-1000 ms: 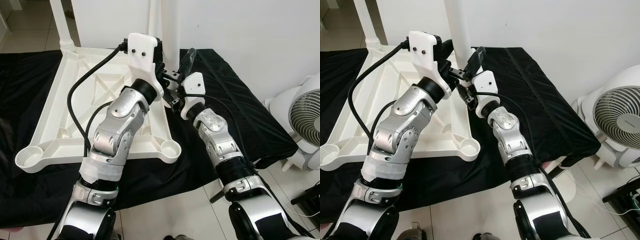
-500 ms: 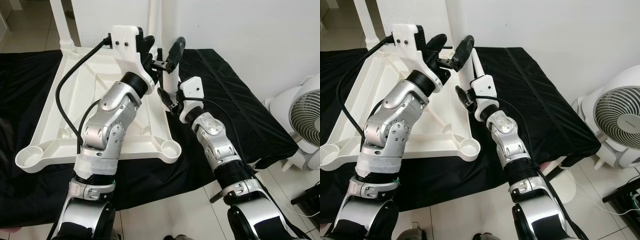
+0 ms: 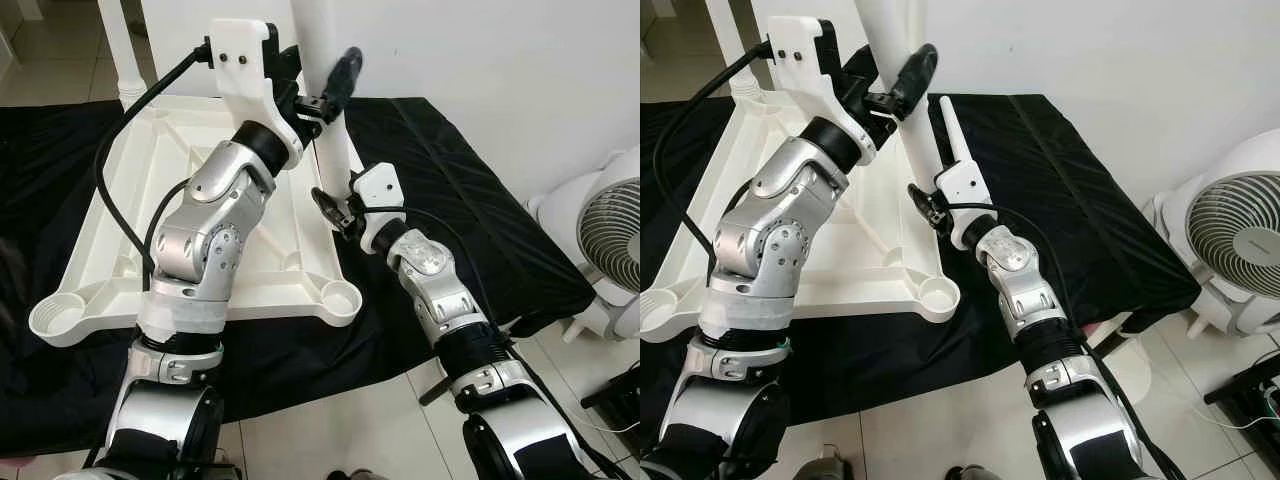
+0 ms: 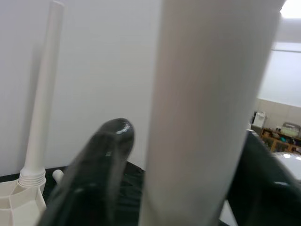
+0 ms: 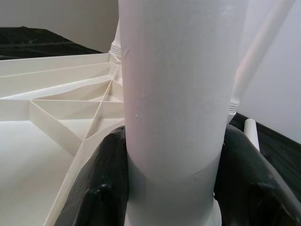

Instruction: Building children table

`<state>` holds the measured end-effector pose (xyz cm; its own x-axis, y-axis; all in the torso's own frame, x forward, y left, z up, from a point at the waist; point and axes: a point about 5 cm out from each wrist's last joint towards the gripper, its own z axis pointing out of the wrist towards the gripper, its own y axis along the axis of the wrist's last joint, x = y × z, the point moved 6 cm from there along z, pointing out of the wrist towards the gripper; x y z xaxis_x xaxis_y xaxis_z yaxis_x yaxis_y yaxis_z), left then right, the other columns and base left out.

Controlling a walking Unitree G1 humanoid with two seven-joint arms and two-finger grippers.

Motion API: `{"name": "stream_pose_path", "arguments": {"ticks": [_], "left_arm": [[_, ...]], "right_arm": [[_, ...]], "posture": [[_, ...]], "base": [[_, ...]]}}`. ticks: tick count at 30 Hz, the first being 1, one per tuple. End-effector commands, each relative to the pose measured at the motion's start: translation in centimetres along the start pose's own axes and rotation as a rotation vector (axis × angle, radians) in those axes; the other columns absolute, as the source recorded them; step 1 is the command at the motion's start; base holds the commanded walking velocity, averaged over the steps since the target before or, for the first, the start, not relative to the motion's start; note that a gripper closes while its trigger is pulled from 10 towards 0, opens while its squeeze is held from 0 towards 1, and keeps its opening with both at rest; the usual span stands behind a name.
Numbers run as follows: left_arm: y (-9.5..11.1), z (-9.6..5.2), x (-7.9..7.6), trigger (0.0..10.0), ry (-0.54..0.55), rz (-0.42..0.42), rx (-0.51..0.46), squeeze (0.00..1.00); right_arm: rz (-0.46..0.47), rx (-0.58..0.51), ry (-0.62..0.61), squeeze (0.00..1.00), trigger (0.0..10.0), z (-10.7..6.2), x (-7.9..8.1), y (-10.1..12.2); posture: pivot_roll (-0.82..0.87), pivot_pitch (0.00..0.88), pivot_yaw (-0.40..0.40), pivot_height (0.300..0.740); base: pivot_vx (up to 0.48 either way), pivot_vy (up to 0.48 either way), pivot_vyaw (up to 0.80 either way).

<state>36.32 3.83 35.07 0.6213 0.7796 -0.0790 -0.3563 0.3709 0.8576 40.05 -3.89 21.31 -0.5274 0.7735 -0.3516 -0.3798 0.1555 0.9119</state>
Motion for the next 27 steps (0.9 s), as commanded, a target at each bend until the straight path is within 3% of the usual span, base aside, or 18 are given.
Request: {"name": "stream_pose_path", "arguments": {"ticks": [1, 12, 13, 14, 15, 16, 20, 21, 22, 23, 27], "left_arm": [[-0.4, 0.2, -0.9, 0.0, -0.075, 0.001, 0.019, 0.00], [-0.6, 0.2, -1.2, 0.3, -0.102, 0.032, 0.041, 0.00], [-0.7, 0.2, -1.5, 10.0, -0.113, 0.045, 0.047, 0.00], [-0.7, 0.2, -1.5, 10.0, -0.113, 0.045, 0.047, 0.00], [-0.7, 0.2, -1.6, 10.0, -0.115, 0.049, 0.046, 0.00], [-0.7, 0.2, -1.7, 10.0, -0.116, 0.051, 0.045, 0.00], [-0.6, 0.2, -1.8, 10.0, -0.120, 0.050, 0.043, 0.00], [-0.5, 0.2, -1.9, 10.0, -0.122, 0.051, 0.041, 0.00], [-0.5, 0.2, -2.0, 10.0, -0.124, 0.052, 0.040, 0.00], [-0.5, 0.3, -2.0, 10.0, -0.125, 0.053, 0.039, 0.00], [-0.3, 0.3, -2.3, 10.0, -0.131, 0.052, 0.033, 0.00]], "right_arm": [[-0.012, 0.000, -0.003, 0.00, 10.0, -0.4, -0.3, -0.1], [-0.004, 0.000, -0.007, 0.00, 10.0, -0.3, -0.5, -0.1], [0.019, -0.002, -0.002, 0.00, 10.0, -0.3, -0.5, -0.1], [0.019, -0.002, -0.002, 0.00, 10.0, -0.3, -0.5, -0.1], [0.022, -0.003, -0.008, 0.45, 10.0, -0.3, -0.5, 0.0], [0.036, -0.005, -0.014, 1.00, 10.0, -0.2, -0.6, 0.0], [0.031, -0.013, -0.036, 1.00, 10.0, -0.1, -0.9, 0.3], [0.025, -0.014, -0.044, 0.07, 10.0, 0.0, -1.0, 0.4], [0.022, -0.014, -0.049, 0.07, 10.0, 0.0, -1.0, 0.5], [0.026, -0.015, -0.049, 0.00, 10.0, 0.1, -1.0, 0.5], [0.035, -0.012, -0.048, 0.00, 10.0, 0.2, -1.1, 0.5]], "posture": [[0.13, 0.059, -0.061, 0.740], [0.13, 0.062, -0.060, 0.740], [0.13, 0.063, -0.061, 0.740], [0.13, 0.063, -0.061, 0.740], [0.13, 0.063, -0.061, 0.740], [0.13, 0.064, -0.061, 0.740], [0.13, 0.062, -0.061, 0.740], [0.13, 0.062, -0.061, 0.740], [0.13, 0.062, -0.061, 0.740], [0.13, 0.062, -0.061, 0.740], [0.13, 0.063, -0.062, 0.740]], "base": [[0.000, 0.000, 0.00], [0.000, 0.000, 0.00], [0.000, 0.000, 0.00], [0.000, 0.000, 0.00], [0.000, 0.000, 0.00], [0.000, 0.000, 0.00], [0.000, 0.000, 0.00], [0.000, 0.000, 0.00], [0.000, 0.000, 0.00], [0.000, 0.000, 0.00], [0.000, 0.000, 0.00]]}}
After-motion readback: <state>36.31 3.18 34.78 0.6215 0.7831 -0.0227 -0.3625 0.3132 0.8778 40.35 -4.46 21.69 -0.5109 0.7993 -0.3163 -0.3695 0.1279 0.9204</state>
